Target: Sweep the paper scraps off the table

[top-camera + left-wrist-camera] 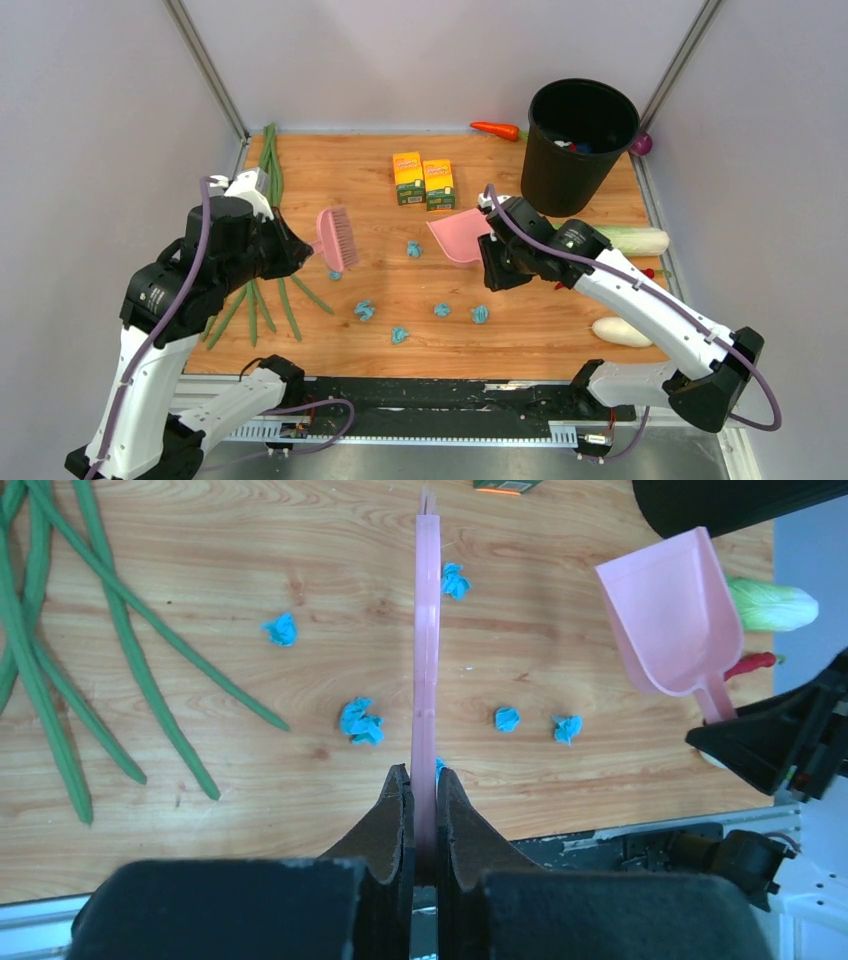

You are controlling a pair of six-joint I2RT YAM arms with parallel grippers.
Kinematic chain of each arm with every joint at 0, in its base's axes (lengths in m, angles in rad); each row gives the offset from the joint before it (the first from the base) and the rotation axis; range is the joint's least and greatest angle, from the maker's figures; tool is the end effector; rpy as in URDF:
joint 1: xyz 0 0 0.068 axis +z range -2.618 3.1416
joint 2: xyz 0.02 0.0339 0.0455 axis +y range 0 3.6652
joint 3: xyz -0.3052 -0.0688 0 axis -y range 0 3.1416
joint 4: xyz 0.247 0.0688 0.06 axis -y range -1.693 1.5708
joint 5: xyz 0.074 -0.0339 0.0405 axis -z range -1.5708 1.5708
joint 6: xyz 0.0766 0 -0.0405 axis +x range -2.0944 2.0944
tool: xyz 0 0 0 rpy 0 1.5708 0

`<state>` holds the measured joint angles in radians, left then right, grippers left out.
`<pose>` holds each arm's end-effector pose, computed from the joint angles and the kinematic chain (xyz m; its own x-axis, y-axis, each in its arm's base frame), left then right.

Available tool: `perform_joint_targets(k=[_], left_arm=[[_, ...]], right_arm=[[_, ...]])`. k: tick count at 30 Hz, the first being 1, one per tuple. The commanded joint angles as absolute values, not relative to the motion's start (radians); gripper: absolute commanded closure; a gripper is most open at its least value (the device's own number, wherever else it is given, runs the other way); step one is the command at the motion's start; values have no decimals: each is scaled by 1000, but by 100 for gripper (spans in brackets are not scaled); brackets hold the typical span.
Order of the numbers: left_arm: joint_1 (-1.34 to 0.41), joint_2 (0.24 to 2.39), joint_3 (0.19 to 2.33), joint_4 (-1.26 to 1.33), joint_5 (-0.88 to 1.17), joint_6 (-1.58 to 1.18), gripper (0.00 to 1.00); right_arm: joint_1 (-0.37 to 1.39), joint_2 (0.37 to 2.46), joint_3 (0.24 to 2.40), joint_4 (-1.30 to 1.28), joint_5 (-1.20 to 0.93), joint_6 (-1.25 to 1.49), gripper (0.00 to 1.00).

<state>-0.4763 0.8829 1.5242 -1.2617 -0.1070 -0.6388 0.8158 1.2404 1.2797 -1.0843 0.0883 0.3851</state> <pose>0.1019 -0.0434 0.4578 -0.6405 -0.3366 -0.6902 -0.0041 0.9003 -0.4353 0.1700 0.1708 0.3419 -0.8104 -0.3152 -0.4938 -0.4215 0.8991 0.1179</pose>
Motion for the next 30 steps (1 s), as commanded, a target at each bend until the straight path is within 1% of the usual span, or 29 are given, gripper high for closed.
perform_joint_targets(k=[1, 7, 17, 18, 25, 30], left_arm=[[-479, 893, 1506, -1232, -114, -592, 100], [-479, 939, 1497, -1207, -112, -549, 100], [-476, 1038, 1497, -1144, -117, -483, 100], [-476, 1054, 1499, -1140, -120, -471, 100], [-479, 1127, 1488, -1118, -186, -402, 100], [-477, 1146, 1415, -1059, -167, -388, 100]], right_arm=[[821, 1203, 1331, -1198, 138, 419, 100], [821, 1180, 1315, -1299, 118, 455, 100], [822, 1118, 1200, -1351, 17, 522, 100], [824, 1118, 1190, -1356, -21, 520, 100], [838, 1121, 1095, -1362, -69, 508, 100], [857, 1137, 1023, -1313, -104, 517, 100]])
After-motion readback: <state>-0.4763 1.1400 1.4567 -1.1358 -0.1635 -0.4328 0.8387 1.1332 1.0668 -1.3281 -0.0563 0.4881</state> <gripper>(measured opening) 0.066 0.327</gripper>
